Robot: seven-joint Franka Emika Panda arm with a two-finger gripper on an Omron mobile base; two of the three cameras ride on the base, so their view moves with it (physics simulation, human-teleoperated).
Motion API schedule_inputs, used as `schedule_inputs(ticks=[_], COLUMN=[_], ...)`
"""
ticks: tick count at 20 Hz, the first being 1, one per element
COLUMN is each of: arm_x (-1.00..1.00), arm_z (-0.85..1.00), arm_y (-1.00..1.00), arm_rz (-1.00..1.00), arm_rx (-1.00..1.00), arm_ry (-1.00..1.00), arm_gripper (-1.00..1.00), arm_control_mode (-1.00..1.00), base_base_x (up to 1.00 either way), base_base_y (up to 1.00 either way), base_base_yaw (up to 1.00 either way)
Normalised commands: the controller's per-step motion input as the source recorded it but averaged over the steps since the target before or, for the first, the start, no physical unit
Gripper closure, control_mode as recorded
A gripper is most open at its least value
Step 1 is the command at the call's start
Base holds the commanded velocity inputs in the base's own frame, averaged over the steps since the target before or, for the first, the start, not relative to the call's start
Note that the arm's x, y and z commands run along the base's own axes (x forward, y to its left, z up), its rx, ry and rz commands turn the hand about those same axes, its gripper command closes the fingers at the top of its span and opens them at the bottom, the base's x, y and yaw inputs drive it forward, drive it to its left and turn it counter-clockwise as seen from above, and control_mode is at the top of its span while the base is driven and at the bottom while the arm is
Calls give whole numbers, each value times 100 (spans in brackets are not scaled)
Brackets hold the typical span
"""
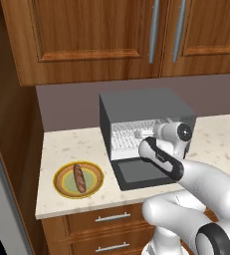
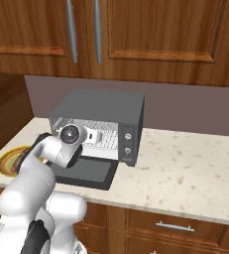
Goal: Pull the toaster oven rack outwards. Pick up the baguette from the plate and place it on the toaster oven rack. Close the toaster oven door fully and set the temperature to the lowest setting.
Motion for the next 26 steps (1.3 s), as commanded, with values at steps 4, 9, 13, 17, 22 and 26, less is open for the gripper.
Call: schedule_inputs(ticks=[4, 9, 13, 17, 22, 26], arm_x=[0, 8, 16, 21, 9, 2], arm_z=[-7, -1, -1, -8, -20, -13], arm_y=[-5, -8, -10, -9, -14, -16], arm_rz=[0, 0, 0, 0, 0, 0], arm_rx=[11, 18, 8, 0, 0, 3], arm_ry=[0, 0, 0, 0, 0, 0], arm_gripper=[-100, -100, -100, -100, -100, -100], arm_control_mode=[-100, -100, -100, -100, -100, -100], base_base_x=[0, 0, 0, 0, 0, 0], base_base_y=[0, 0, 0, 0, 0, 0], base_base_yaw=[0, 0, 0, 0, 0, 0])
